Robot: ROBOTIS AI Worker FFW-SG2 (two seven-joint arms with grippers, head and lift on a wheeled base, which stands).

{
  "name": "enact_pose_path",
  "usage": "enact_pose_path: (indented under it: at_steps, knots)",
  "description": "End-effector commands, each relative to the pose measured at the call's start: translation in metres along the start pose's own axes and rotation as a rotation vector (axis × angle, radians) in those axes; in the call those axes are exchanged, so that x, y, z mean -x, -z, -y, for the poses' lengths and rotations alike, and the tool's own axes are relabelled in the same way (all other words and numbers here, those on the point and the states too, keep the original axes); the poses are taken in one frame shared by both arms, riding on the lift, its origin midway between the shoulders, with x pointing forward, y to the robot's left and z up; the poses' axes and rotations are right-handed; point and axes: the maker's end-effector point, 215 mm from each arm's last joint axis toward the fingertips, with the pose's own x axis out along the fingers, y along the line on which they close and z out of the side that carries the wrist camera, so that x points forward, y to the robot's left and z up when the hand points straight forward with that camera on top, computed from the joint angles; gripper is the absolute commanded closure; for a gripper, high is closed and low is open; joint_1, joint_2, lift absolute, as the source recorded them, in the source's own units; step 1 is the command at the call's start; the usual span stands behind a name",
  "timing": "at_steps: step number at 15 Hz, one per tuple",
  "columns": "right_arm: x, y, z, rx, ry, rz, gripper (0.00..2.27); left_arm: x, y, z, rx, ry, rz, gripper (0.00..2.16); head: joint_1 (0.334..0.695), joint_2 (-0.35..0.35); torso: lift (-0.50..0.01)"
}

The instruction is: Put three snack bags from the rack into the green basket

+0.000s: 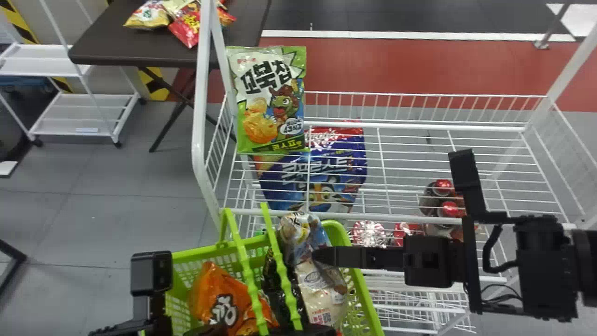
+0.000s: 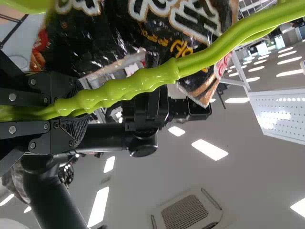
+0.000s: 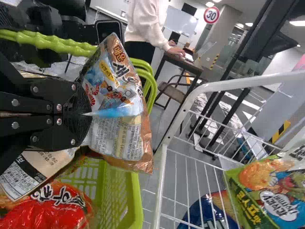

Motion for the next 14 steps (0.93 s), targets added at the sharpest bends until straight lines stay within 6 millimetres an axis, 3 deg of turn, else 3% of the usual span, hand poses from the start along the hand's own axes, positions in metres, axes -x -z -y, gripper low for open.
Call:
enact_pose_path:
  at_steps: [1, 3, 4, 5, 6, 7, 10, 14]
  knots:
    - [-0.020, 0.009, 0.014, -0.033, 0.014, 0.004, 2.25, -0.003, 0.000, 0.003, -0.002, 0.006, -0.004, 2.15, 0.695, 0.067, 0.000]
    - [-0.037, 0.019, 0.020, -0.036, 0.020, -0.006, 2.20, -0.004, 0.000, 0.004, -0.002, 0.009, -0.006, 2.15, 0.695, 0.080, 0.000]
    - [-0.044, 0.023, 0.023, -0.035, 0.024, -0.012, 2.04, -0.004, 0.000, 0.004, -0.002, 0.007, -0.005, 2.15, 0.695, 0.099, 0.000]
    - [-0.048, 0.026, 0.020, -0.033, 0.013, -0.020, 1.51, -0.003, 0.001, 0.004, 0.002, 0.007, -0.005, 2.15, 0.695, 0.109, 0.000]
    - [-0.049, 0.027, 0.018, -0.032, 0.005, -0.019, 0.68, -0.002, 0.001, 0.004, 0.002, 0.005, -0.003, 2.15, 0.695, 0.122, 0.000]
    - [-0.048, 0.025, 0.014, -0.030, -0.007, -0.015, 0.00, -0.002, 0.001, 0.004, 0.002, 0.006, -0.003, 2.15, 0.695, 0.132, 0.000]
    - [-0.033, 0.014, 0.003, -0.053, -0.056, 0.023, 0.04, -0.002, 0.001, 0.004, 0.003, 0.008, -0.003, 2.15, 0.695, 0.152, 0.000]
    - [0.003, -0.014, -0.003, -0.127, -0.134, 0.106, 0.06, -0.001, 0.001, 0.004, 0.001, 0.008, -0.001, 2.15, 0.695, 0.111, 0.000]
